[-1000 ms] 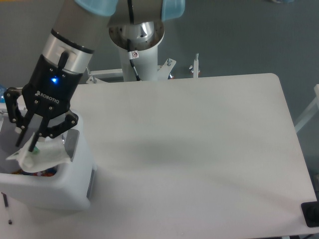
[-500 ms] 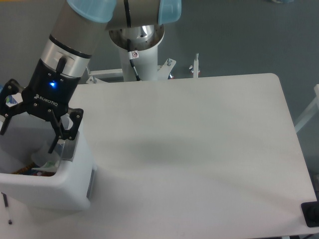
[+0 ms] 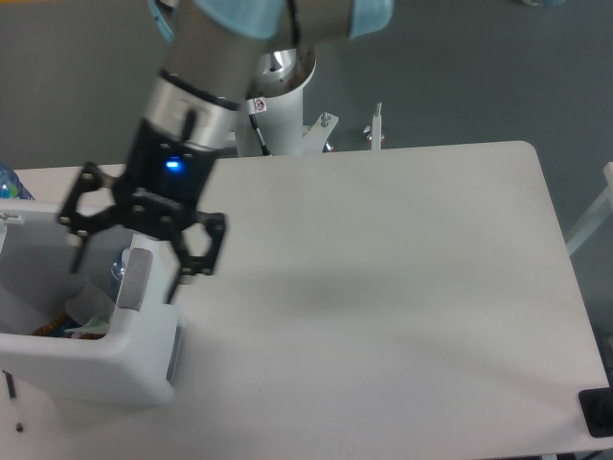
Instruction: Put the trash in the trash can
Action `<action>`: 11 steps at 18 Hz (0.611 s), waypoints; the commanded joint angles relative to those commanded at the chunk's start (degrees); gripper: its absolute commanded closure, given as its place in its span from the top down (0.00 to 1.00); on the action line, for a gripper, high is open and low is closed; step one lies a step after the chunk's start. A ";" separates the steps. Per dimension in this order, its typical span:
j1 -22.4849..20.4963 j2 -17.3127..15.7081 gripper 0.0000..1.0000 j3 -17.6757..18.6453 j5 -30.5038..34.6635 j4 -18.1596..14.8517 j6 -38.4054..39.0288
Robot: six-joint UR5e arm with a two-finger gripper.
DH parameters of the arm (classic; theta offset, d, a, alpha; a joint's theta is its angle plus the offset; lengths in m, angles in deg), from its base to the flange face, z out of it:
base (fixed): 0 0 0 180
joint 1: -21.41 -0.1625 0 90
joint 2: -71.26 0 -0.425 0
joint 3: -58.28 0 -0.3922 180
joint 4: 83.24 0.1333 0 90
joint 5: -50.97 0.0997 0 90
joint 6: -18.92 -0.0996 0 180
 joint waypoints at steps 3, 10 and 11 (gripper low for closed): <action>-3.25 0.09 1.00 0.44 0.00 -0.18 -3.87; -14.40 2.02 1.00 5.61 0.00 -0.44 -12.91; -16.95 2.02 1.00 7.19 0.00 -0.61 -15.63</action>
